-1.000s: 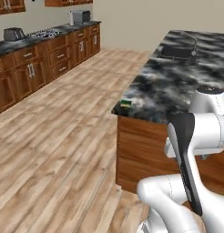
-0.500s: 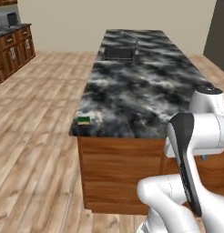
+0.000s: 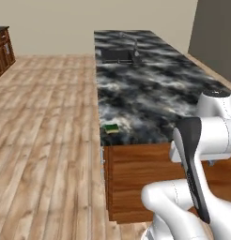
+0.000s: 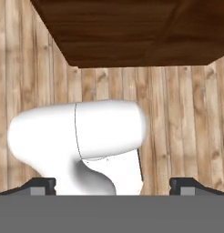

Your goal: Place the sponge inside the microwave to prepare for sanitizing.

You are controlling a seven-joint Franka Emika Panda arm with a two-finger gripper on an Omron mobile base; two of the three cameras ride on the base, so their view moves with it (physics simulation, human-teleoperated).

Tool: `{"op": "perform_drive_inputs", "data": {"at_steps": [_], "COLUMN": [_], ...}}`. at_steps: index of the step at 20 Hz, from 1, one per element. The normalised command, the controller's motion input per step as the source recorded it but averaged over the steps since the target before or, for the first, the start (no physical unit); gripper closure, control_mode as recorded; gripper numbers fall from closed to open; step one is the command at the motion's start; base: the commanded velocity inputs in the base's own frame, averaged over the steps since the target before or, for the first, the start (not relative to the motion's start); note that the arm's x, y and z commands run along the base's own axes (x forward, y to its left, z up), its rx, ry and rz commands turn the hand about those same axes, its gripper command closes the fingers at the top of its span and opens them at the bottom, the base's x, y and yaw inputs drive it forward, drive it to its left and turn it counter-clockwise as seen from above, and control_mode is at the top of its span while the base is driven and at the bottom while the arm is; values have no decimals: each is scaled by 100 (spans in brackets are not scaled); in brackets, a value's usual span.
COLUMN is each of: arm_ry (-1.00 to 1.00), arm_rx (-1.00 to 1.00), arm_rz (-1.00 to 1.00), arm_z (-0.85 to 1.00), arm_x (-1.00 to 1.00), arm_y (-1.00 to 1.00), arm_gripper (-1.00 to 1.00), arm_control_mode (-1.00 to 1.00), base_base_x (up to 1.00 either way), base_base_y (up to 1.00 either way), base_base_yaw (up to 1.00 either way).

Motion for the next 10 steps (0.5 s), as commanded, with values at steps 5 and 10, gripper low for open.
{"op": "perform_drive_inputs", "data": {"at_steps": [5,10], "arm_ry": [0,0], "arm_rx": [0,0], "arm_rz": [0,0], "arm_z": [0,0], "arm_x": [0,0], "arm_y": [0,0], "arm_gripper": [-100,-100], "arm_control_mode": [100,100], "base_base_x": [40,40], "base_base_y": [99,59], "base_base_yaw": [-16,-11]}}
